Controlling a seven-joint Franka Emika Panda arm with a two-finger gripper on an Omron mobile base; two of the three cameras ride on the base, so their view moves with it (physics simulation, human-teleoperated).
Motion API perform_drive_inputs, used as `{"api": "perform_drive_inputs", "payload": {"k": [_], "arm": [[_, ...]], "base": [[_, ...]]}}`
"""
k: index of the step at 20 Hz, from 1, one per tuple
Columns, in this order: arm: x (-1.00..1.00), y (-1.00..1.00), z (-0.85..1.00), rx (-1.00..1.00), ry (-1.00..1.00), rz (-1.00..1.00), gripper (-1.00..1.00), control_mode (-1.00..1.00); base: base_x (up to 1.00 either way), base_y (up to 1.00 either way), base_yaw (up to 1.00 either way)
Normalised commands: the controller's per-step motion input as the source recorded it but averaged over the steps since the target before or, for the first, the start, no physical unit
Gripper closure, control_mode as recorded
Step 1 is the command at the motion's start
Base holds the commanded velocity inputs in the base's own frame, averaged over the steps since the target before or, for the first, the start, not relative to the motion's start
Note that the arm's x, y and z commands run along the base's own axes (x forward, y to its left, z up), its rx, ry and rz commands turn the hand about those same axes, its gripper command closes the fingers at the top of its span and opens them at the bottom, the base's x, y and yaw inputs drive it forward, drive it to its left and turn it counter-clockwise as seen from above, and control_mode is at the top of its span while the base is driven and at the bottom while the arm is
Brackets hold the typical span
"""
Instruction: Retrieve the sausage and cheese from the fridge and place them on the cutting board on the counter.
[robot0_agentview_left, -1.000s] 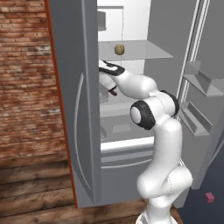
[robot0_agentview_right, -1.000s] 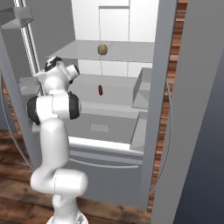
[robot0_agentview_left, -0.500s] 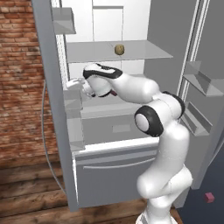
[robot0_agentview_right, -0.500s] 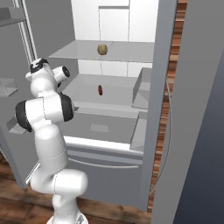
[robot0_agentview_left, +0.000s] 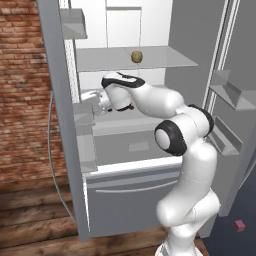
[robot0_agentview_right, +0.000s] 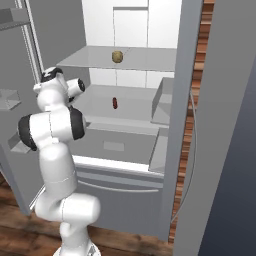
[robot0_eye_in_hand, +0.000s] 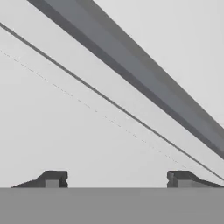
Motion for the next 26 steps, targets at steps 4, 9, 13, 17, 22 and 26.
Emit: {"api": "perform_drive_inputs", "payload": {"k": [4,9,13,17,22,26], "arm": [[0.0,-0.78,0.11,-0.26,0.21,-0.11,-1.0,-1.0],[-0.01,-0.83,0.18,-0.31,0.08,-0.2,-1.0,-1.0],[-0.15,-0.95,0.11,-0.28,0.04,-0.21,-1.0,-1.0],[-0.53,-0.55,0.07,-0.15,0.0,-0.23,-1.0,-1.0],[-0.38,-0.4,0.11,-0.05,-0.02,-0.17,-1.0,-1.0],[-0.49,-0.62,0.08,-0.03,-0.01,-0.15,-1.0,-1.0]], "base": [[0.0,0.0,0.0],[0.0,0.0,0.0],[0.0,0.0,0.0],[0.0,0.0,0.0],[0.0,0.0,0.0],[0.0,0.0,0.0]]}}
